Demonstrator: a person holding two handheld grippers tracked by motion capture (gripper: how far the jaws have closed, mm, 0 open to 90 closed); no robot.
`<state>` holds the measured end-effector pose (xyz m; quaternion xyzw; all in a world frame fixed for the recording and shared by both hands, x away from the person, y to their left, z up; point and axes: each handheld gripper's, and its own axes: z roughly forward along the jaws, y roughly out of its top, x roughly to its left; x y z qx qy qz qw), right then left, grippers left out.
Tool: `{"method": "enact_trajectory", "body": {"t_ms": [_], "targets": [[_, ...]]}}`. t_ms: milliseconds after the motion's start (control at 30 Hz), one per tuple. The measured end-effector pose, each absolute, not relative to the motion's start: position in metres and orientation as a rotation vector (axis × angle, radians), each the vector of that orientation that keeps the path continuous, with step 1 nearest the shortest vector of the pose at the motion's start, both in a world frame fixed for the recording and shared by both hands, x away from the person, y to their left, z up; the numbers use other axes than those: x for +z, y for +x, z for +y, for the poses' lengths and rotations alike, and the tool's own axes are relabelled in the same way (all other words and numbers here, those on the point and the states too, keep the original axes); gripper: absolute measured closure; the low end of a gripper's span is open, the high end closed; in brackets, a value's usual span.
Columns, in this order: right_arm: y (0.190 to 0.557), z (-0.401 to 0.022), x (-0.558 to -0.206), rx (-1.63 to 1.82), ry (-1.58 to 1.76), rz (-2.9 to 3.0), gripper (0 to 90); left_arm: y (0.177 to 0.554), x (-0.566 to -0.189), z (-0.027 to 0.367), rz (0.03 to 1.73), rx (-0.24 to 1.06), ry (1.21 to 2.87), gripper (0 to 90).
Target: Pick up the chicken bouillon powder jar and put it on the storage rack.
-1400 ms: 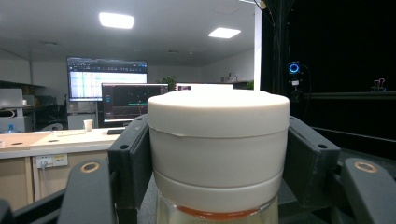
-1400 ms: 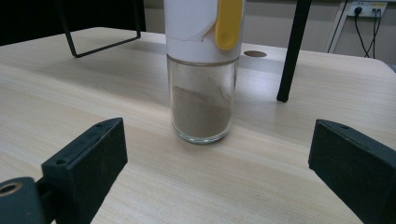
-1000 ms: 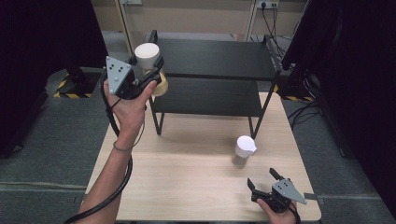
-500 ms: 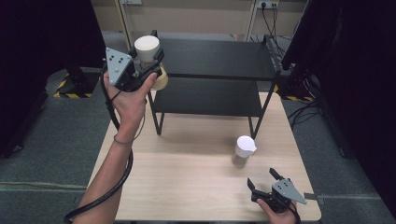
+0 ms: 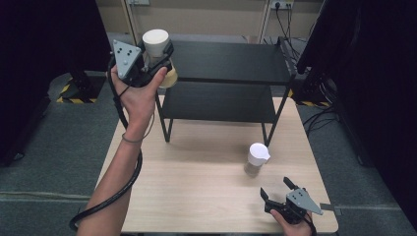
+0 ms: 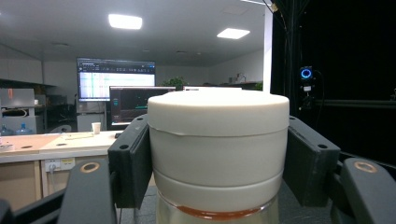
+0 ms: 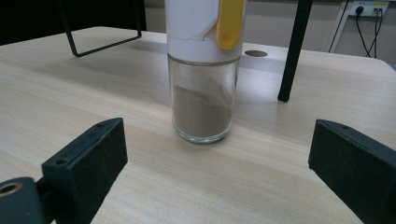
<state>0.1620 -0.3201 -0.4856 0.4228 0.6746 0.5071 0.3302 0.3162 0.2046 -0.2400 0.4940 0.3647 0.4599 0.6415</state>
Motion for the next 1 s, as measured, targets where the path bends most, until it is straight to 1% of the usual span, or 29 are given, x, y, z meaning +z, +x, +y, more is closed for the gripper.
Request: {"method": "enact_trajectory", "body": {"t_ms": [600, 1000], "targets": [[0.162, -0.32, -0.486, 1.33, 1.106, 1.763, 4.6, 0.331, -0.23, 0.197, 0.836, 1.063, 1.133, 33.8], [0.162, -0.321, -0.486, 1.33, 1.105, 1.763, 4.6, 0.348, -0.226, 0.192, 0.871, 1.079, 1.136, 33.7]]}}
